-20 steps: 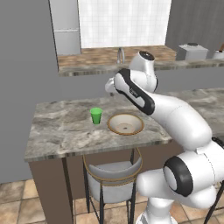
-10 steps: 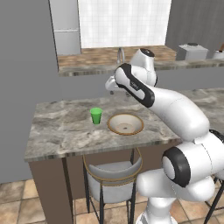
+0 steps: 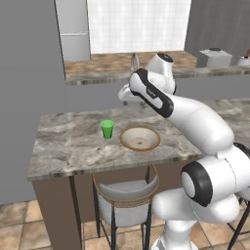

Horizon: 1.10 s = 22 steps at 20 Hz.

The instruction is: Place the cup inside the bowl on the dining table and move the bowl to any counter.

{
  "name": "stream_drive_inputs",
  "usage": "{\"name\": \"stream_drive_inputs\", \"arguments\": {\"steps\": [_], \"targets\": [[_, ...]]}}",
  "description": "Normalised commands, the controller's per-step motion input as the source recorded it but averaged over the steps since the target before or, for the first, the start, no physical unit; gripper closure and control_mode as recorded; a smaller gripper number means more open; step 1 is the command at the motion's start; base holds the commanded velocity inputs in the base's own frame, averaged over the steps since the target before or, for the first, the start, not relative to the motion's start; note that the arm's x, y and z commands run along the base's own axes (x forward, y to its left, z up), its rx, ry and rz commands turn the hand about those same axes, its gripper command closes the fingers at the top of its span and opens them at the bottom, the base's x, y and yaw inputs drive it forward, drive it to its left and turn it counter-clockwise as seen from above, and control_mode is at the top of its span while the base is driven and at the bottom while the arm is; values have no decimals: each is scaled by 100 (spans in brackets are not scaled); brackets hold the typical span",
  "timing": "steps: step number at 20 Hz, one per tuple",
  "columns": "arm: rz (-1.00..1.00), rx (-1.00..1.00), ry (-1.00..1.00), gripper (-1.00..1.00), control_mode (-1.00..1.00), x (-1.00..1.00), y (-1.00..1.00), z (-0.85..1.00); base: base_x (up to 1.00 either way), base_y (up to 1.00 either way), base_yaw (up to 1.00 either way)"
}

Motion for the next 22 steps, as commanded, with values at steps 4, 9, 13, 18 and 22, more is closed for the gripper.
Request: {"name": "stream_drive_inputs", "arguments": {"steps": [4, 9, 13, 18, 22], "targets": [[3, 0, 0, -100, -100, 0, 0, -17, 0, 0, 0], [5, 0, 0, -100, -100, 2, -2, -28, 0, 0, 0], [5, -1, 0, -100, -100, 9, 0, -20, 0, 0, 0], [6, 0, 0, -100, -100, 21, 0, -1, 0, 0, 0], [5, 0, 0, -100, -100, 37, 0, 0, 0, 0, 0]]}}
